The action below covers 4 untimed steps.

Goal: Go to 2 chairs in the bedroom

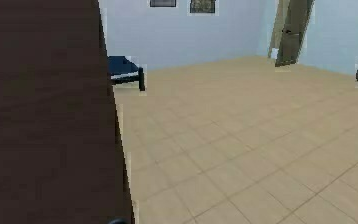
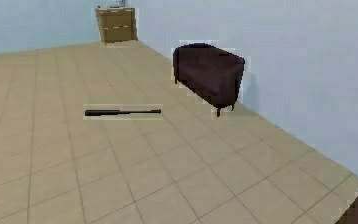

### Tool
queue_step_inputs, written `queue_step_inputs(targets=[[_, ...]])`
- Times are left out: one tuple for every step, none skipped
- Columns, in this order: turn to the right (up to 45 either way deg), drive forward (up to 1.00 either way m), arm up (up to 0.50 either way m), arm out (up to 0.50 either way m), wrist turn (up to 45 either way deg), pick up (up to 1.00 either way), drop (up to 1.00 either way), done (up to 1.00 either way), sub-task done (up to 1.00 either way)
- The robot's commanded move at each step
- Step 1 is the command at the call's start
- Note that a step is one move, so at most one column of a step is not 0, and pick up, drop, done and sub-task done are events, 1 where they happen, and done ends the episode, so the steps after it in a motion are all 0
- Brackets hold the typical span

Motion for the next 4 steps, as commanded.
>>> queue_step_inputs(targets=[[45.0, 0.0, 0.0, 0.0, 0.0, 0.0, 0.0, 0.0, 0.0], [45.0, 0.0, 0.0, 0.0, 0.0, 0.0, 0.0, 0.0, 0.0], [45.0, 0.0, 0.0, 0.0, 0.0, 0.0, 0.0, 0.0, 0.0], [12.0, 0.0, 0.0, 0.0, 0.0, 0.0, 0.0, 0.0, 0.0]])
